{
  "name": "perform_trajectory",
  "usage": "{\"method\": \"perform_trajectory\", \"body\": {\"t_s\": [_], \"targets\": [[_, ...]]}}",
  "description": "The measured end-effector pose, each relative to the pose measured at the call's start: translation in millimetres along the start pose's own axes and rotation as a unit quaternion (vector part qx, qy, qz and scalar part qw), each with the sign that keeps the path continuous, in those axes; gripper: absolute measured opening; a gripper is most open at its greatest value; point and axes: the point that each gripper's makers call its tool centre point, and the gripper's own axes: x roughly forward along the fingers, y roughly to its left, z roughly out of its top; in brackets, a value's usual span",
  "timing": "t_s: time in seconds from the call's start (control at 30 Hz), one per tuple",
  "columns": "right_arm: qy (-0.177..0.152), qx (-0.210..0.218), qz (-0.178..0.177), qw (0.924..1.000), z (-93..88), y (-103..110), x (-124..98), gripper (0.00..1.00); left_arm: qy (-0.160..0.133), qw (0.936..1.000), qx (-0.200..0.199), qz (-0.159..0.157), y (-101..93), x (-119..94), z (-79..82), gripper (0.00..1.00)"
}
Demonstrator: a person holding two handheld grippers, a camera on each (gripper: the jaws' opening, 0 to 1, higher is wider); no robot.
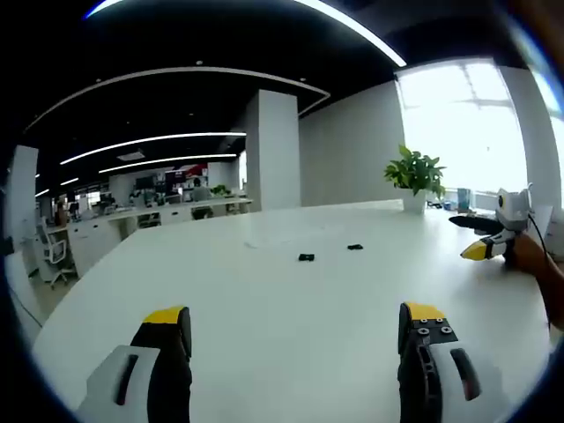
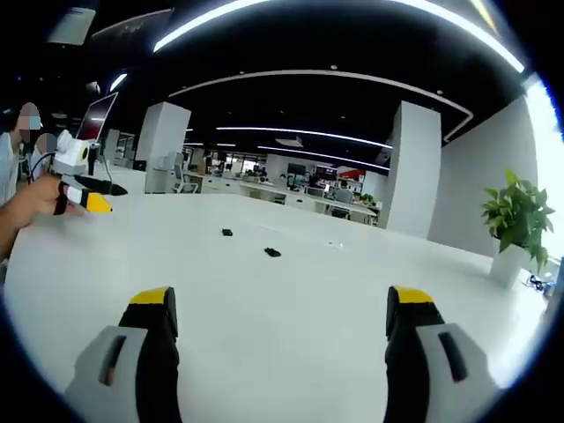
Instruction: Snap the two parts of the plastic buckle together until the buckle closes and remains connected.
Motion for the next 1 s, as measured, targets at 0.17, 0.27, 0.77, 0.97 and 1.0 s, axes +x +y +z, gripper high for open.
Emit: {"method": "perform_trajectory", "body": {"t_s": [0.17, 0.27, 0.77, 0.97, 1.0], "targets": [[-0.006, 0.0, 0.002, 1.0, 1.7, 1.1, -0.3, 1.0, -0.004, 1.0, -0.001, -0.003, -1.1, -0.1, 1.2, 0.99], [-0.01, -0.003, 0.003, 0.9999, 3.0, 1.7, -0.4, 0.99, -0.005, 1.0, 0.002, -0.001, -0.8, -0.4, 1.8, 0.99], [0.01, 0.016, 0.018, 0.9997, -3.5, 4.8, 1.4, 0.99, 0.014, 0.9998, -0.011, -0.013, -5.4, 4.0, -5.6, 0.99], [0.009, 0.028, 0.028, 0.9992, -2.8, 5.9, 2.9, 0.99, 0.01, 0.9996, -0.02, -0.018, -6.3, 5.5, -3.7, 0.99], [0.013, 0.046, 0.036, 0.9982, -3.9, 8.0, 3.0, 0.99, 0.012, 0.9995, -0.022, -0.019, -6.3, 6.0, -4.3, 0.99]]}}
